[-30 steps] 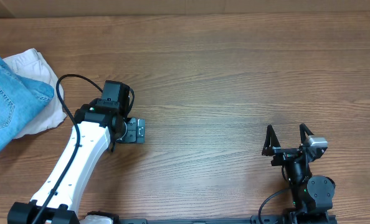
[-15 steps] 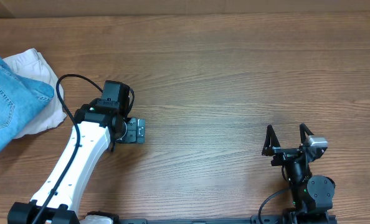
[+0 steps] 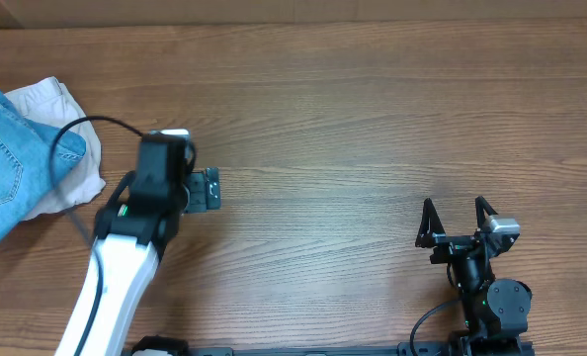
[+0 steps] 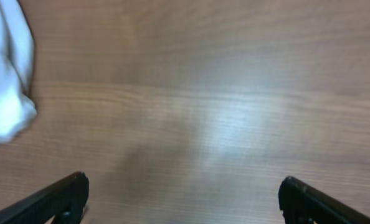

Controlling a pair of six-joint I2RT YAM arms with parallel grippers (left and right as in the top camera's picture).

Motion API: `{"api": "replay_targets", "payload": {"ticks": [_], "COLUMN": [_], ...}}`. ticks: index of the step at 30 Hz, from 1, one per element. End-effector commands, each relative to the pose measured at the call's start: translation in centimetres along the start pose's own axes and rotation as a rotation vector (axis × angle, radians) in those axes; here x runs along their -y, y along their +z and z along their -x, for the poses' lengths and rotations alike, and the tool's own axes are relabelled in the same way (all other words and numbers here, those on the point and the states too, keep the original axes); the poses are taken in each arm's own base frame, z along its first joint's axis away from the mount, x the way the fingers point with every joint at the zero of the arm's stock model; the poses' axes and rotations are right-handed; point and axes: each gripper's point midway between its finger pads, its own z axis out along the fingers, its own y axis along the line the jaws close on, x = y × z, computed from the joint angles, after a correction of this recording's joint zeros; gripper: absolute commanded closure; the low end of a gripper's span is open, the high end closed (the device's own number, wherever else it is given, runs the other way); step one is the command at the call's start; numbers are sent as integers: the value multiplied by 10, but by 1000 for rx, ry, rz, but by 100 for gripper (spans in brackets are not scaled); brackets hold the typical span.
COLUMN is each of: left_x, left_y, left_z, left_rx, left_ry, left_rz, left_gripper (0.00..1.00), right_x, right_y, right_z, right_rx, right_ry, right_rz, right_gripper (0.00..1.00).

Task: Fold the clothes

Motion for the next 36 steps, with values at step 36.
{"api": "replay_targets", "payload": {"ticks": [36], "left_x": [-18], "left_y": [-41], "left_z": [-50], "left_rx": [828], "left_ry": [19], "left_rz": [-125], "left_gripper": [0], "right_x": [0], "right_y": [0], "right_z": [0], "right_rx": [6], "right_ry": [-1], "right_rz": [1], "right_gripper": [0]}}
